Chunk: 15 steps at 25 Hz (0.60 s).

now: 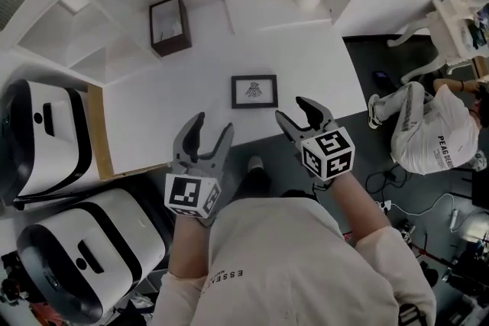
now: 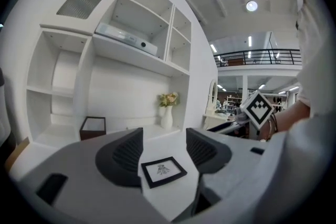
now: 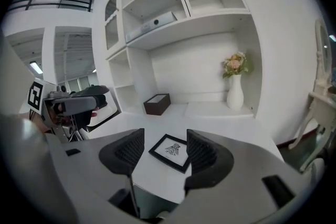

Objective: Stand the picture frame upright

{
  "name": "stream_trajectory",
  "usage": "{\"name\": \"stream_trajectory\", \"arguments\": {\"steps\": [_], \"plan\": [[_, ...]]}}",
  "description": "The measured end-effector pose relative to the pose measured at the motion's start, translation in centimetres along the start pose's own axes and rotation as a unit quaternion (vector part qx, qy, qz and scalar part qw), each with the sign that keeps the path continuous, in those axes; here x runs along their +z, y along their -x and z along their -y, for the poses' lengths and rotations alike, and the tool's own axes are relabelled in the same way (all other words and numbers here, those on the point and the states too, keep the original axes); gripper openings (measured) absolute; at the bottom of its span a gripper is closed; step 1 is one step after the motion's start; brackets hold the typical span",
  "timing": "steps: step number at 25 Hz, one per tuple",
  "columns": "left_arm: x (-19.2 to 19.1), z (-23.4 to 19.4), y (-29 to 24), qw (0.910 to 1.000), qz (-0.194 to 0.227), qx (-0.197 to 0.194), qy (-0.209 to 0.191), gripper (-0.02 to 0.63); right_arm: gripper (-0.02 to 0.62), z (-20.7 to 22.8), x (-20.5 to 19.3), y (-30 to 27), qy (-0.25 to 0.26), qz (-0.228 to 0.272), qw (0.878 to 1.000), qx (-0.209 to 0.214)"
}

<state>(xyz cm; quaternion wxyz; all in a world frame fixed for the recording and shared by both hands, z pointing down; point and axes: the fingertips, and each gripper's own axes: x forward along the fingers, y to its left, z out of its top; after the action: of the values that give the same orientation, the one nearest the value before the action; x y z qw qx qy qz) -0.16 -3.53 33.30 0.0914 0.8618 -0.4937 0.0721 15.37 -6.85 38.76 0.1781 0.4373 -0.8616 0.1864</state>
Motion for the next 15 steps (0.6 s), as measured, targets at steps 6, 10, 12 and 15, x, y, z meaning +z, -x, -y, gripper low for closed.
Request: {"name": "stream_trajectory", "arguments": {"steps": [6, 10, 12, 15], "plan": [[-1.8, -2.3, -3.6, 0.9998, -0.013, -0.016, 0.005, 0.241, 0.261, 2.8, -2.7, -6.0, -0.020, -0.079, 0.997, -0.011], [-3.9, -3.0, -5.2, 0.9995, -0.022, -0.014, 0.017, 0.240, 0.261, 4.6, -5.6, -9.8, -0.027, -0.136, 0.990, -0.014], [-5.1, -3.2, -5.7, 0.9990, -0.035, -0.013, 0.026, 0.241, 0.261, 5.5, -7.1, -11.4, -0.031, -0.160, 0.986, -0.016], [-6.6, -3.2, -6.0, 0.9981, -0.049, -0.011, 0.036, 0.241, 0.261, 6.6, -8.9, -12.9, -0.041, -0.186, 0.981, -0.018]]}}
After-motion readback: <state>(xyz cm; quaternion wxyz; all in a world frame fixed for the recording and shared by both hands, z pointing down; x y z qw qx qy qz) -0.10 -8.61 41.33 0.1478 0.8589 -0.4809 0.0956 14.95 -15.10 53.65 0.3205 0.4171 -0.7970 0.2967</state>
